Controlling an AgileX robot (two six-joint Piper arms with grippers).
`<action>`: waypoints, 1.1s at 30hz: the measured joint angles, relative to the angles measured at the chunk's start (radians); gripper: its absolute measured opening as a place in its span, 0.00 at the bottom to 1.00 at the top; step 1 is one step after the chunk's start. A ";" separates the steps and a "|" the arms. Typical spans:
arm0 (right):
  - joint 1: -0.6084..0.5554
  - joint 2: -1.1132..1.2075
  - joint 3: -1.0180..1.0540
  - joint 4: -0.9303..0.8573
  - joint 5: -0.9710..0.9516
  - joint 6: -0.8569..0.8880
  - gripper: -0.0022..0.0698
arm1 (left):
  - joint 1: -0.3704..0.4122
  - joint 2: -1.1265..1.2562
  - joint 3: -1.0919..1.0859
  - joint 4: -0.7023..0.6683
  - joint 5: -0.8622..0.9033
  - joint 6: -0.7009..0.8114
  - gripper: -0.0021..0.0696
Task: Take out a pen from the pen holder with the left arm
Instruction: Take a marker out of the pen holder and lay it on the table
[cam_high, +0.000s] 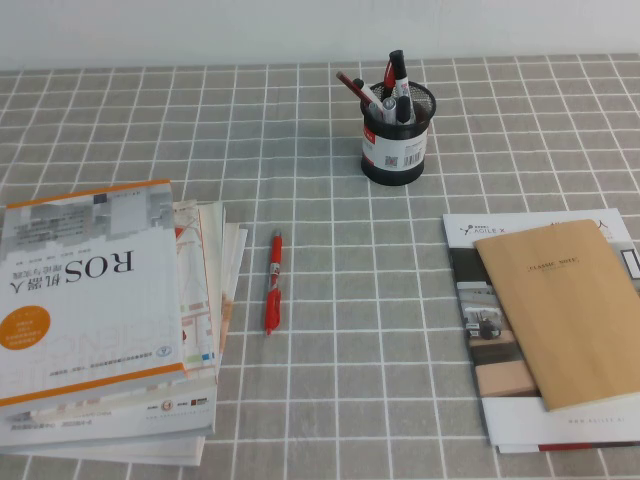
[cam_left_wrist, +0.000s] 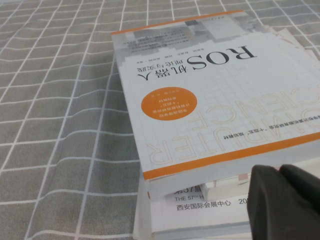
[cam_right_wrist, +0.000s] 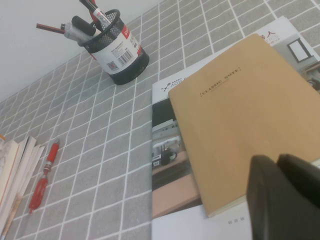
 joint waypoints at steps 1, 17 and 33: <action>0.000 0.000 0.000 0.000 0.000 0.000 0.01 | 0.000 0.000 0.000 0.000 0.000 0.000 0.03; 0.000 0.000 0.000 0.000 0.000 0.000 0.01 | 0.000 0.000 0.000 0.007 0.000 0.000 0.03; 0.000 0.000 0.000 0.000 0.000 0.000 0.01 | 0.000 0.000 0.000 -0.033 -0.048 -0.015 0.03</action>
